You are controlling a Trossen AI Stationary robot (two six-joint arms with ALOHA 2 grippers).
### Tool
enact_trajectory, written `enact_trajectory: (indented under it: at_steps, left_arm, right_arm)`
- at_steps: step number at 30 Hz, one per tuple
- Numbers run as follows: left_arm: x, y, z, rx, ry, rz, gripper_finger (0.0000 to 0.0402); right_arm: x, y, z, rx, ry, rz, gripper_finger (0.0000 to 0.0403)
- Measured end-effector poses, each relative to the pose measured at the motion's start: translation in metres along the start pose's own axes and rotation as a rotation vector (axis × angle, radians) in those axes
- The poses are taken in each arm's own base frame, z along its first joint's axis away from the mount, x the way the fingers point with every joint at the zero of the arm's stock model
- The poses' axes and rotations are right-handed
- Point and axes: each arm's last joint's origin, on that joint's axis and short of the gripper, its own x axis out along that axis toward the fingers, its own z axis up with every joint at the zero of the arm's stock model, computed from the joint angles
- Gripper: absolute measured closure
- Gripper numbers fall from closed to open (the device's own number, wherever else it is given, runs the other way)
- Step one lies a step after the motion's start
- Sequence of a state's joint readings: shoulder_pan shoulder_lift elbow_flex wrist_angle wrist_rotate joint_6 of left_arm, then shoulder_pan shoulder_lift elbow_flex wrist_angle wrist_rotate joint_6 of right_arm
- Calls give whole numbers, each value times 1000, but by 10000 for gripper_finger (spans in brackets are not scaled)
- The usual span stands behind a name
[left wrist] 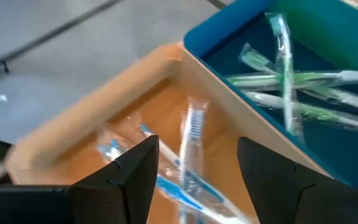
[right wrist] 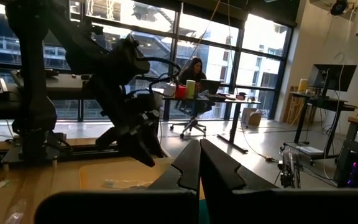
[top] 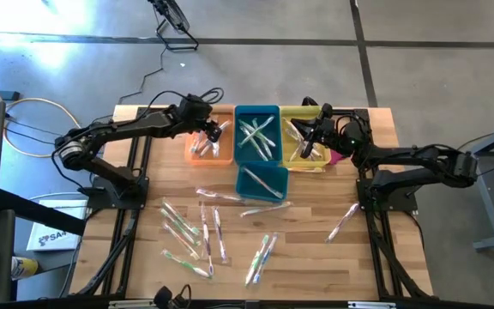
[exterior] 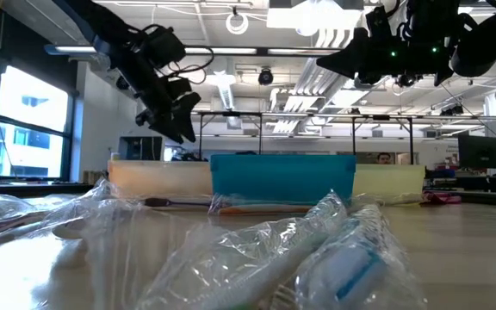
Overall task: Pick & Place Toothbrushes
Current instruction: Put the green toothbrush into the top blue bin
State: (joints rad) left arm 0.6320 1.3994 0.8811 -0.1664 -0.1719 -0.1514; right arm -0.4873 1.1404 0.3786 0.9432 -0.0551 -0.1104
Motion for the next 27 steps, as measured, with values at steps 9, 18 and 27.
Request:
enact_trajectory:
  at_steps: [9,18,27]
  left_arm:
    - [-25,11,-43,-19,-197,-27,190]
    - [-78,23,-67,-3,-419,-48,190]
    - [-101,31,-90,-22,-528,-62,190]
  right_arm:
    - [0,0,0,0,1,0,401]
    - [0,0,0,0,3,0,401]
    - [0,0,0,0,4,-3,401]
